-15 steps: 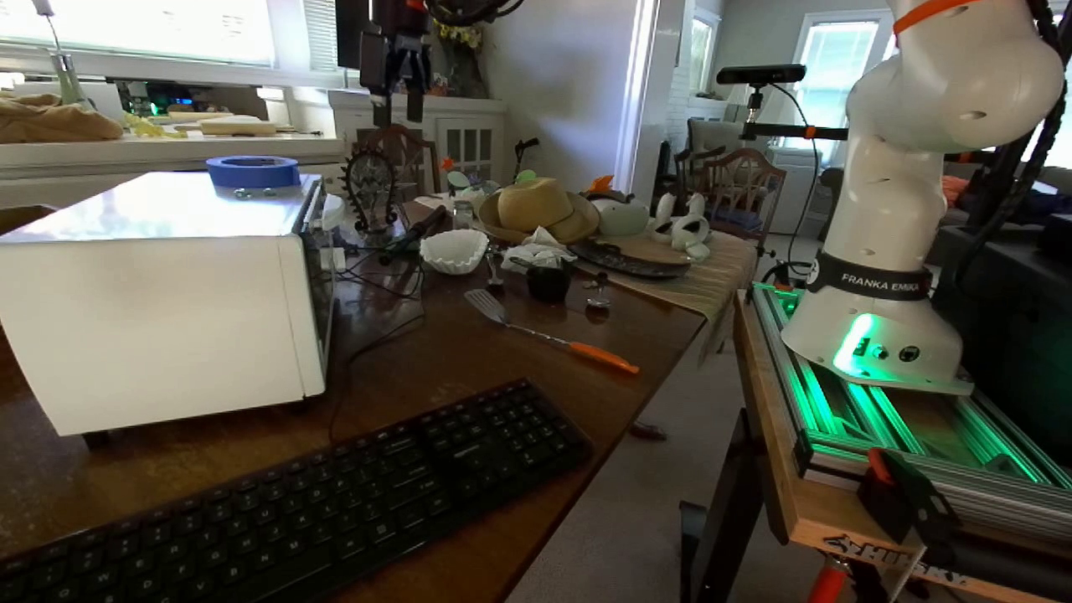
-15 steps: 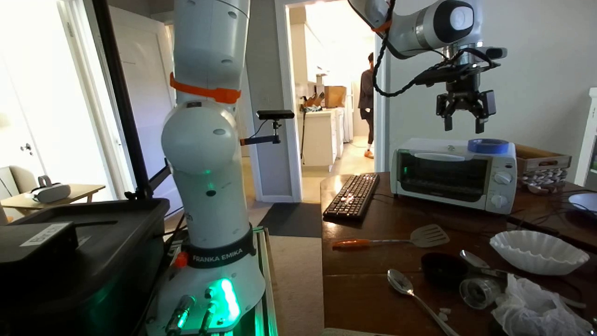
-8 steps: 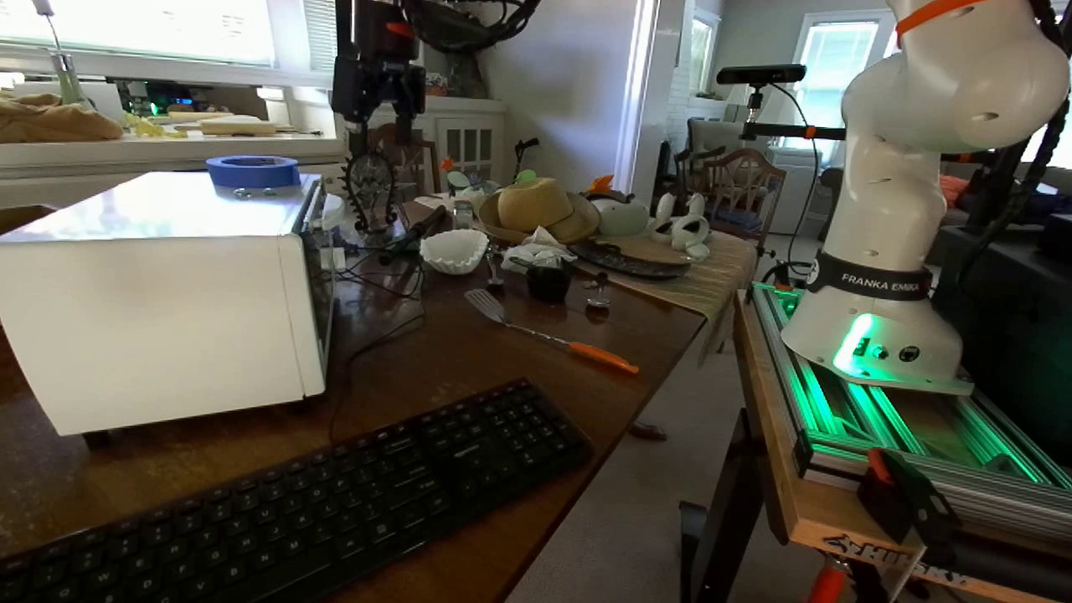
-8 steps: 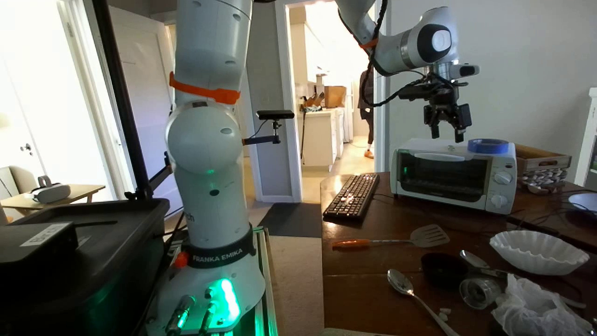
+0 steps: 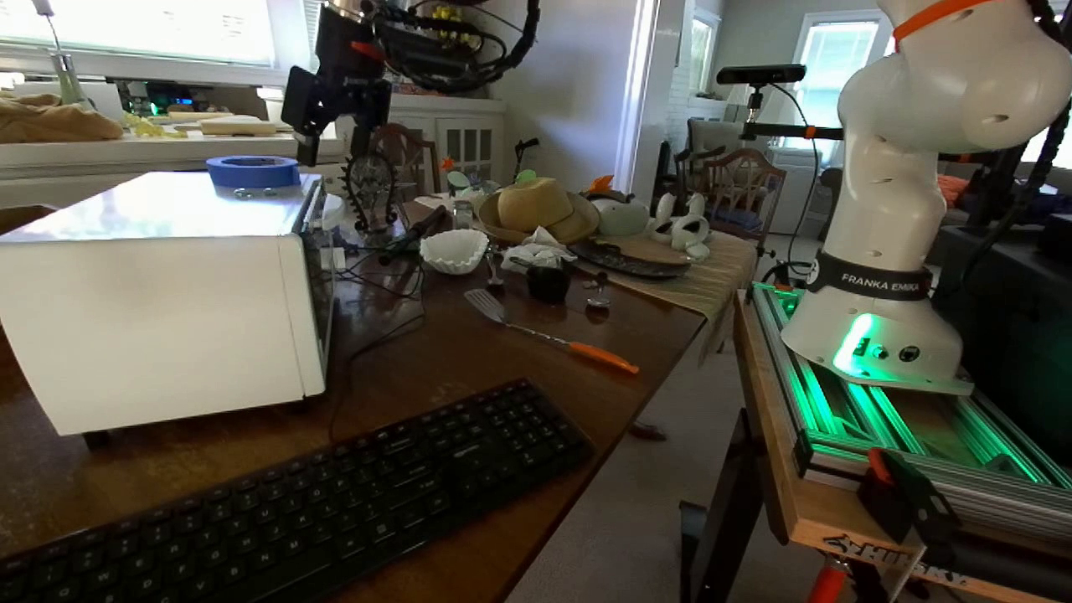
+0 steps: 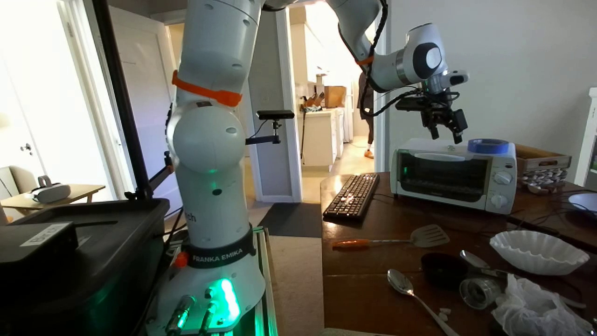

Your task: Put the blue masking tape on the table.

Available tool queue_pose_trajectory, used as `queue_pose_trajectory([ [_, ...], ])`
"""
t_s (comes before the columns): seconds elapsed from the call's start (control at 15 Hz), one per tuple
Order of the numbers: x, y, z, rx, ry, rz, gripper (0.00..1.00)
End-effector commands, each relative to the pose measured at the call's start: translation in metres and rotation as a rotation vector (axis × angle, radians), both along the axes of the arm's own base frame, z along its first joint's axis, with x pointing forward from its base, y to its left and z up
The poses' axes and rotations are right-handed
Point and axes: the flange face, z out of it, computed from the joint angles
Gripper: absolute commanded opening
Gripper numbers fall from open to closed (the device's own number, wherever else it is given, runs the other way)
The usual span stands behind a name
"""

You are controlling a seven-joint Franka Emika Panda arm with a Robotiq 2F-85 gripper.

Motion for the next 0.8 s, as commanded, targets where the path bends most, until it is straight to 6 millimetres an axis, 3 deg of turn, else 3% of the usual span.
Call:
queue_pose_trajectory([
  [0.0,0.014,0.0,-0.008,-0.046,-0.044,0.055,1.0],
  [0.6,0.036,-0.012,-0.013,-0.072,-0.048,0.16,1.0],
  [0.67,0.038,-0.012,-0.016,-0.074,-0.045,0.166,0.75],
  [0.73,0.039,-0.013,-0.018,-0.074,-0.04,0.172,0.74],
])
